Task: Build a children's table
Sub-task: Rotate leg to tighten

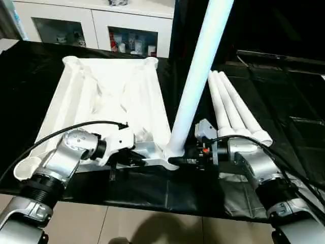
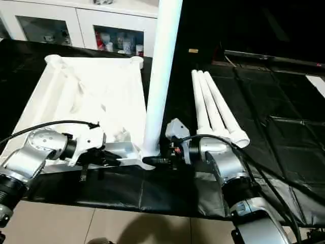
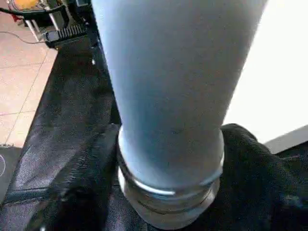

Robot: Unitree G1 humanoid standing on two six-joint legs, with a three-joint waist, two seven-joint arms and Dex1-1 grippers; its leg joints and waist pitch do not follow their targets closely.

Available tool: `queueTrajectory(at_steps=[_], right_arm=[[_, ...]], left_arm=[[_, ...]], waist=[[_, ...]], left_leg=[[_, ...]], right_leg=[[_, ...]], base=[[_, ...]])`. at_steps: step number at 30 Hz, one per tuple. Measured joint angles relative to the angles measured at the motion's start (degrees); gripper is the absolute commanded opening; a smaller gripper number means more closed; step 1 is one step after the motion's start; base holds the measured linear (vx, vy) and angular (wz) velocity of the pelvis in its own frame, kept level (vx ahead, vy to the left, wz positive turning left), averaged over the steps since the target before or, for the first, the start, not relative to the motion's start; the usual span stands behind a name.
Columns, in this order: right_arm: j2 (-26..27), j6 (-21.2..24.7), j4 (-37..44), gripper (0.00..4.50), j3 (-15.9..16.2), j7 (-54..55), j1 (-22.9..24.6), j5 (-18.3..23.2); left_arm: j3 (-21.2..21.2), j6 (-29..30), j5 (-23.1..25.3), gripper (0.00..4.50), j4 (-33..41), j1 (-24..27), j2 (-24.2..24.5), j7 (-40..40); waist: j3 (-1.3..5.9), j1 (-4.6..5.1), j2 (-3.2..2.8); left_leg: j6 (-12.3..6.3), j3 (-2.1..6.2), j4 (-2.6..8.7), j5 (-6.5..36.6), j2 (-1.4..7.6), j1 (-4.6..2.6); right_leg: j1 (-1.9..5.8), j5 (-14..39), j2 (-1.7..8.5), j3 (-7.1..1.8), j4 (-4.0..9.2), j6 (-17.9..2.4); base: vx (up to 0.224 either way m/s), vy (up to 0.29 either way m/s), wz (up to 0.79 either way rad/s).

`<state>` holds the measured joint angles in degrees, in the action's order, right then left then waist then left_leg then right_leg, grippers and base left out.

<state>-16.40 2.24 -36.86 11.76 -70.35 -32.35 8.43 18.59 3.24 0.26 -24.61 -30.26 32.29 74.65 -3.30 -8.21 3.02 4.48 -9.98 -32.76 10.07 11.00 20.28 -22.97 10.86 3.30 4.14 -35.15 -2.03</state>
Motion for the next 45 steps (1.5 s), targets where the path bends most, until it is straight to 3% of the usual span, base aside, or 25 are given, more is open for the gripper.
queueTrajectory(at_steps=[13, 17, 20, 27, 32, 35, 42, 45], right_arm=[[0.7, 0.3, -1.2, 2.74, -0.4, -0.1, -0.3, 0.4], [2.1, 5.4, 1.7, 2.74, -1.8, 4.6, 1.5, 0.7], [5.4, 7.4, 2.8, 2.73, -5.4, 14.6, 3.3, 0.6], [13.1, 6.7, -1.9, 2.72, -10.1, 33.7, 0.7, -0.8], [17.1, 6.4, -7.7, 2.72, -11.9, 43.1, -4.4, -1.6], [17.3, 6.0, -7.6, 3.42, -11.9, 43.3, -4.4, -1.9], [17.1, 2.8, -8.4, 3.99, -11.4, 41.0, -2.5, -2.3], [13.6, 2.2, -5.4, 4.31, -10.5, 36.1, 0.4, -2.0]], left_arm=[[-0.5, 0.8, -0.2, 0.00, -0.6, -0.2, -0.3, -0.1], [-1.7, 6.0, -0.5, 0.00, -0.5, -0.1, -2.9, -3.4], [-3.4, 12.0, -0.3, 0.00, 0.1, 0.0, -6.6, -10.3], [-6.7, 26.1, 0.8, 0.00, 6.3, 1.7, -14.2, -24.2], [-7.5, 30.7, 2.2, 0.00, 9.3, 1.9, -17.1, -31.0], [-7.2, 30.7, 2.5, 0.00, 9.8, 2.0, -16.8, -31.2], [-6.1, 29.1, 2.7, 0.00, 9.9, 2.0, -14.8, -30.3], [-5.3, 26.3, 2.6, 0.00, 9.3, 2.0, -13.4, -28.2]], waist=[[0.02, 0.02, -0.05], [0.10, 0.04, -0.29], [0.11, 0.25, -0.30], [0.26, 2.90, -0.65], [0.25, 3.76, -0.65], [0.26, 3.62, -0.63], [0.21, 3.64, -0.71], [0.18, 3.09, -0.74]], left_leg=[[0.01, 0.00, -0.04, 0.0, 0.01, -0.08], [0.01, 0.00, -0.21, 0.0, 0.02, -0.25], [0.04, 0.02, -0.28, 0.0, 0.02, -0.36], [0.06, 0.02, -0.23, 0.0, -0.01, -0.28], [0.07, 0.08, -0.14, 0.0, 0.01, -0.17], [0.00, 0.08, -0.10, 0.0, 0.00, -0.19], [0.02, 0.08, -0.10, 0.0, -0.01, -0.22], [0.01, 0.11, -0.10, 0.0, -0.01, -0.17]], right_leg=[[0.04, 0.0, 0.00, 0.00, -0.09, 0.0], [0.22, 0.0, 0.01, -0.02, -0.21, 0.0], [0.29, -0.1, 0.02, -0.03, -0.22, 0.1], [0.27, -0.2, 0.02, -0.05, -0.21, 0.2], [0.07, -0.3, -0.07, -0.05, -0.12, 0.0], [0.05, -0.3, -0.07, -0.05, 0.01, 0.0], [0.02, -0.3, -0.07, -0.05, 0.01, -0.1], [0.01, -0.3, -0.07, -0.01, 0.10, 0.0]], base=[[0.000, 0.000, 0.00], [0.000, 0.000, 0.00], [0.000, 0.000, 0.00], [0.000, 0.000, 0.00], [0.000, 0.000, 0.00], [0.000, 0.000, 0.00], [0.000, 0.000, 0.00], [0.000, 0.000, 0.00]])
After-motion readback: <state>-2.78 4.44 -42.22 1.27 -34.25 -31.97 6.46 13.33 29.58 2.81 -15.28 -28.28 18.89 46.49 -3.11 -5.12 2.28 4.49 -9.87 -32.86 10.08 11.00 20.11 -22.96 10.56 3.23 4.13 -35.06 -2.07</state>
